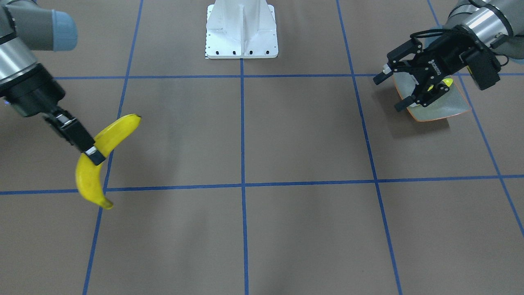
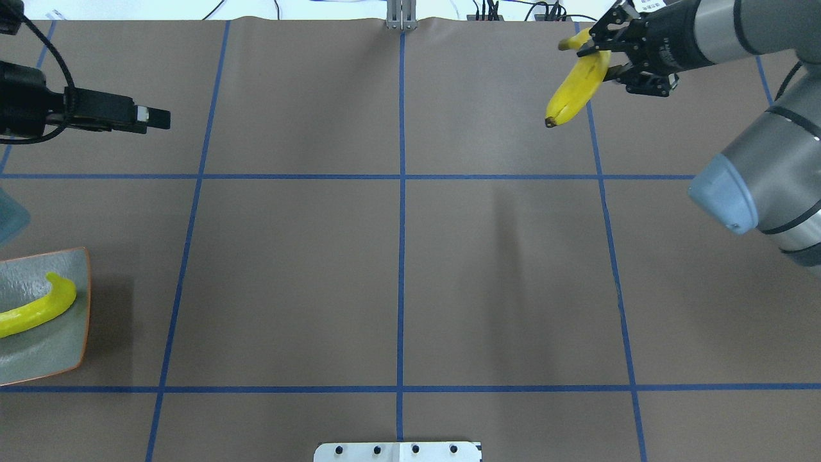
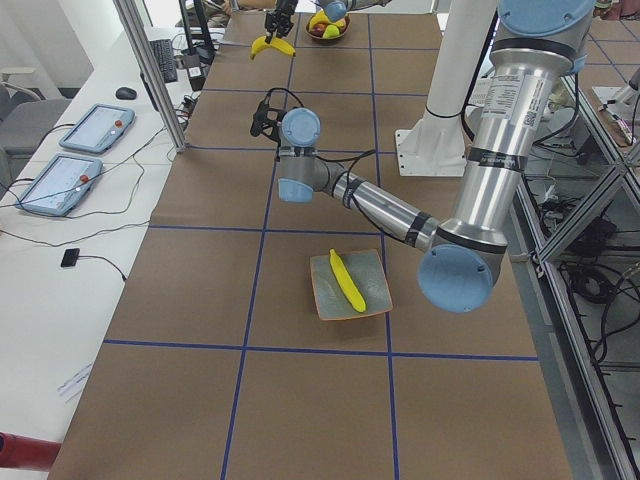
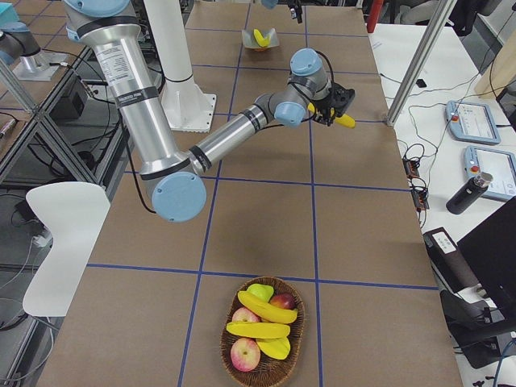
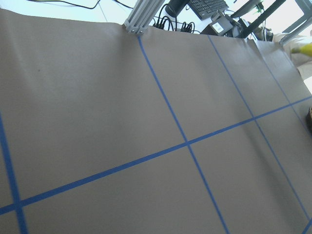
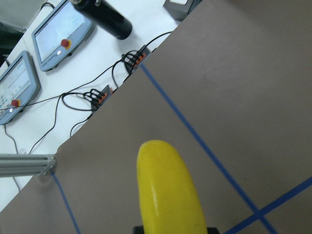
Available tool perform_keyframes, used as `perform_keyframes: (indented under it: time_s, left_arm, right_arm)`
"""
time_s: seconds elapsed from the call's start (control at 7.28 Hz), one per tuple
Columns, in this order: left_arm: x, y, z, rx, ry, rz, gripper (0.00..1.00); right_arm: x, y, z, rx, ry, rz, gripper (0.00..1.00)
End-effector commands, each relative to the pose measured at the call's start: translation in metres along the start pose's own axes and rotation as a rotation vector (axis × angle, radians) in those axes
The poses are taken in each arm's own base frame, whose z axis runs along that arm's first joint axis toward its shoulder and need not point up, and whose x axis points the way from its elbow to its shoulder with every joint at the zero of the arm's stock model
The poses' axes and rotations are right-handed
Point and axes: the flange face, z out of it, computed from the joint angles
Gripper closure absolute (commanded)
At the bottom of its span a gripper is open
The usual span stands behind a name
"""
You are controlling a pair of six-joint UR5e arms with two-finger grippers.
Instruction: Transfer all bananas from basket to plate
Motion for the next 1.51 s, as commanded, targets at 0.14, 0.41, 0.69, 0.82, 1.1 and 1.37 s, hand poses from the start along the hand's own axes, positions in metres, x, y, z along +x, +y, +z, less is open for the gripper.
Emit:
perform_keyframes:
  time_s: [0.14, 0.41, 0.69, 0.82, 1.1, 1.37]
  left_arm:
    - [0.078, 0.005, 0.052, -0.072, 0.132, -0.063, 0.0]
    - [0.097, 0.016, 0.071, -0.11, 0.168, -0.044, 0.0]
    - [0.108, 0.027, 0.08, -0.137, 0.191, -0.034, 0.0]
    - [0.113, 0.034, 0.087, -0.154, 0.202, -0.032, 0.0]
    - [0.123, 0.042, 0.096, -0.176, 0.221, -0.027, 0.0]
    - [0.126, 0.043, 0.097, -0.178, 0.226, -0.023, 0.02]
  right_arm:
    - [-0.064, 0.115, 0.014, -0.042, -0.022, -0.016, 1.0]
    - [-0.099, 0.161, 0.014, -0.083, -0.01, -0.042, 1.0]
    - [-0.127, 0.203, 0.014, -0.097, 0.008, -0.061, 1.0]
    - [-0.129, 0.216, 0.017, -0.095, 0.001, -0.07, 1.0]
    - [-0.135, 0.239, 0.017, -0.109, -0.015, -0.081, 1.0]
    - [-0.141, 0.255, 0.014, -0.11, -0.036, -0.081, 1.0]
